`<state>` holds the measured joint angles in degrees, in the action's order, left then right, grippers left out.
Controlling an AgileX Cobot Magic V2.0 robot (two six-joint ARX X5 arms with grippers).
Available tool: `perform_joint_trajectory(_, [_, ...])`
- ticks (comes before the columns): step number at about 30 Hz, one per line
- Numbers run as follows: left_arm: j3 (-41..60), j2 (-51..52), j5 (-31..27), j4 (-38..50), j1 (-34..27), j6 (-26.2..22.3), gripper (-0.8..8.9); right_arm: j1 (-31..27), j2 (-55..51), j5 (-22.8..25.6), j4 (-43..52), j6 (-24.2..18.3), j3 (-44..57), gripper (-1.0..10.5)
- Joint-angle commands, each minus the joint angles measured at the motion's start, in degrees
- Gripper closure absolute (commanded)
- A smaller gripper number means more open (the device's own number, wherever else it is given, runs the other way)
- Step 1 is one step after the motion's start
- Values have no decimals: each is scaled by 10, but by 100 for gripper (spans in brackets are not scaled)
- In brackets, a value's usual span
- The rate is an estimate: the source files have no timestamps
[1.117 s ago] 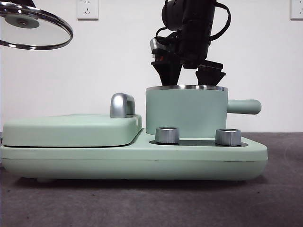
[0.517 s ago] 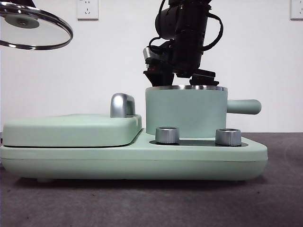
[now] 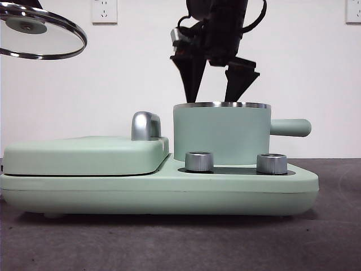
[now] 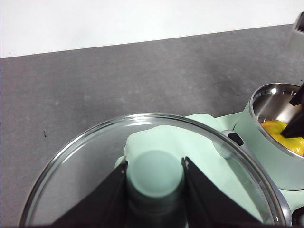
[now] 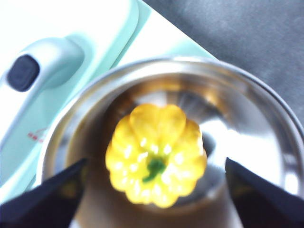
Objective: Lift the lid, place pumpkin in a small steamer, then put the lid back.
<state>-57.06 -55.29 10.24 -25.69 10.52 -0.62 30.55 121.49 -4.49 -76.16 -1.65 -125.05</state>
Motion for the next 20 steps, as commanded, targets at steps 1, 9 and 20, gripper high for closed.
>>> perform_joint_trajectory(1, [-10, -1, 1, 16, 0, -1, 805, 7, -24, 0, 1, 2, -14, 610])
perform_joint_trajectory(9, [-10, -1, 9, 13, 0, -2, 806, 12, -122, 0, 42, 3, 20, 610])
perform_joint_trajectory(20, [-10, -1, 38, 13, 0, -2, 806, 16, -283, 0, 180, 33, 235, 610])
